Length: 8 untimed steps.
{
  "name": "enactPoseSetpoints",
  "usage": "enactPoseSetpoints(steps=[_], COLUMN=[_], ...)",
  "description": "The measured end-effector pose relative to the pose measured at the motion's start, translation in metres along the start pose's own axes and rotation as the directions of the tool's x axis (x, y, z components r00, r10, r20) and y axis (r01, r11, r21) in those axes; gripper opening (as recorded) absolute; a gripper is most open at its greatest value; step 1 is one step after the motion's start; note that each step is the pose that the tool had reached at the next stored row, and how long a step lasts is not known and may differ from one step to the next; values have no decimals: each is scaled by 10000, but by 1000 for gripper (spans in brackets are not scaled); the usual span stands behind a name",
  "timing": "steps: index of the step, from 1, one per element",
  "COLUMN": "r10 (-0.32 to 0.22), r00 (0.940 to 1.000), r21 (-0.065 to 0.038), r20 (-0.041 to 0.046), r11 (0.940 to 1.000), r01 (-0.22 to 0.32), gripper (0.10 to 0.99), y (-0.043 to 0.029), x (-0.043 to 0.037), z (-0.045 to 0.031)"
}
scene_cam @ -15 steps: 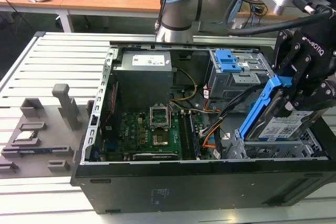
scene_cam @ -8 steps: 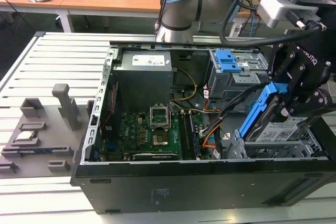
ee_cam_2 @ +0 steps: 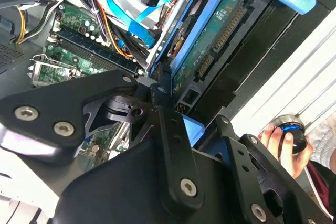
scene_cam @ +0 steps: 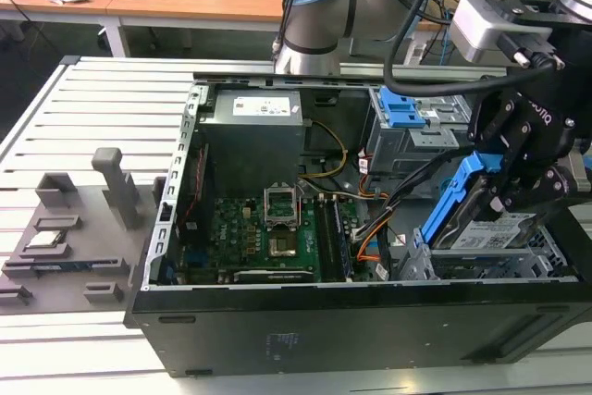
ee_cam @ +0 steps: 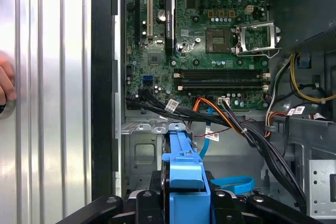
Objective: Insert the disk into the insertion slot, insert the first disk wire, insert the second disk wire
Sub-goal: 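Insert the disk into the insertion slot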
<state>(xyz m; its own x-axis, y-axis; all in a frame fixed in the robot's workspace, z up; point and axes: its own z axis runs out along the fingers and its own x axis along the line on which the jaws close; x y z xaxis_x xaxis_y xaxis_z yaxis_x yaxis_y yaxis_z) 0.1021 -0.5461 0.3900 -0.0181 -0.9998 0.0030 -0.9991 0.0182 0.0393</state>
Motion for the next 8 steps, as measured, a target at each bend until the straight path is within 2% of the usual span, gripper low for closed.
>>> enactPoseSetpoints(steps=[6,7,8], r10=[0,0,0], r00=[10000,10000,10000], r21=[0,1,0], r20=[0,-1,2], r11=[10000,10000,10000], r01=[0,0,0], gripper=[373,439,439], y=[0,0,0], x=[0,0,0], z=[1,2,3])
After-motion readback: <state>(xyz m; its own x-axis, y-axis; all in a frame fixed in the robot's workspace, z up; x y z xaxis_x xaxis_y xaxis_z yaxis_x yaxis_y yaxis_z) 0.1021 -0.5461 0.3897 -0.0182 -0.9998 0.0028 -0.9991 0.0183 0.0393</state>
